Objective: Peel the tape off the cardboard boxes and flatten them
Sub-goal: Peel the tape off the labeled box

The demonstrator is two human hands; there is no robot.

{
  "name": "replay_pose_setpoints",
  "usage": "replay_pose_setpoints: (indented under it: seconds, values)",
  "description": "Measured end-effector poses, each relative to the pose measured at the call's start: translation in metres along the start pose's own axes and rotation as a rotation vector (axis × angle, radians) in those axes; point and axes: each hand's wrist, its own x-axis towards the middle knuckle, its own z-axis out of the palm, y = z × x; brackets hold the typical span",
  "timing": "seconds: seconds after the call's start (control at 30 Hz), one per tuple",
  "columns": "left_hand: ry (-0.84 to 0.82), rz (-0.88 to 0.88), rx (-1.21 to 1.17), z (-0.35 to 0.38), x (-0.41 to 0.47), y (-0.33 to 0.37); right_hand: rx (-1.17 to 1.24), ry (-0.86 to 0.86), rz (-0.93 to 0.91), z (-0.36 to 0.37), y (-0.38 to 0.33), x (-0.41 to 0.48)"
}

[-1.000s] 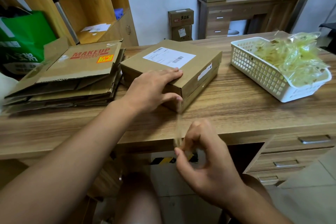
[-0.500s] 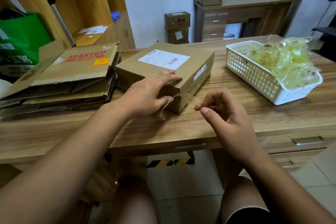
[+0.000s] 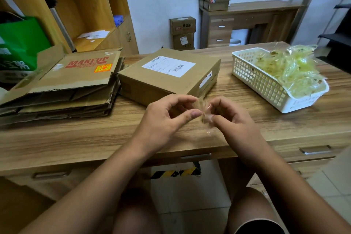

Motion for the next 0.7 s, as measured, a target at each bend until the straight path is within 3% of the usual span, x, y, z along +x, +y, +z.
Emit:
replay_pose_setpoints:
  seconds: [0.2,0.43,0.7]
  values:
    - [0.121,0.128,0.128,0.004,-0.005,-0.001,0.139,-0.057,0.088,-0.001,0.006,-0.003]
    - [0.161,0.150,0.188,0.007,-0.007,-0.003,0.354,-0.111,0.149,0.001,0.015,-0.005]
    - [0.271,-0.045,-0.063,0.004,-0.006,-0.014,0.602,0.031,0.251,-0.002,0.014,-0.004]
